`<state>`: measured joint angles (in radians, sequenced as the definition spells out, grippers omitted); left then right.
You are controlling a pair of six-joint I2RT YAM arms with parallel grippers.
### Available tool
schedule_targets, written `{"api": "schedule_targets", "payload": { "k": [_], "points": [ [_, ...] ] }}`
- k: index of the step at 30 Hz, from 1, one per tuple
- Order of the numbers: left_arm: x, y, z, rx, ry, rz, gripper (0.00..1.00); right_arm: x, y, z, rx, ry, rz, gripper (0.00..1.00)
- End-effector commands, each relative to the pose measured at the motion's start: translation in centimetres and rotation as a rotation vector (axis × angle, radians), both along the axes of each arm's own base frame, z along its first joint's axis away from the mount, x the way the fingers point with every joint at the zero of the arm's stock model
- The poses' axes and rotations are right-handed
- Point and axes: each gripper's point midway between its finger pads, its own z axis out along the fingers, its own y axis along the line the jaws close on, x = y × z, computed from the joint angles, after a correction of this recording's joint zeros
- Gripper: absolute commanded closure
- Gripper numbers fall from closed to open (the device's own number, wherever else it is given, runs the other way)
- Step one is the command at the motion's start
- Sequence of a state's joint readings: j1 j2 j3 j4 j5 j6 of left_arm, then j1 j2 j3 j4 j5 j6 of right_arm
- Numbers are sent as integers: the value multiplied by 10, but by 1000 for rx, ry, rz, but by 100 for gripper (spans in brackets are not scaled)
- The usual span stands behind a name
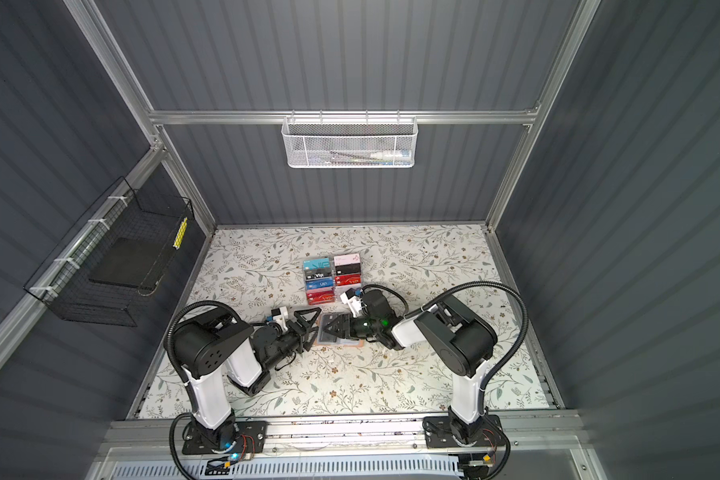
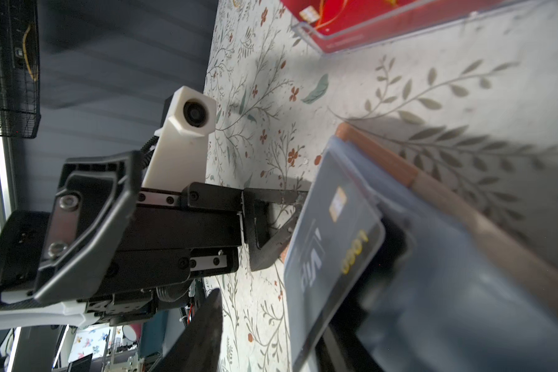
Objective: Take the credit cards out of the card holder
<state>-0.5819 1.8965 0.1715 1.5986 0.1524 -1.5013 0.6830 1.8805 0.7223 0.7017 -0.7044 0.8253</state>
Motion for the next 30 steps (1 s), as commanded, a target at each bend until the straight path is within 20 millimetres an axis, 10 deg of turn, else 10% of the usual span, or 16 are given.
{"api": "schedule_targets", "payload": {
  "k": [1,15,30],
  "points": [
    [-24,11,-53,128,139,-21,0,9,-1,10,15,-32,-9,59],
    [-25,8,-58,132,151,-41,0,12,-6,8,-5,-35,-16,80],
    [-29,11,-67,150,177,-41,0,19,-16,7,-31,-37,-47,80]
  ]
}}
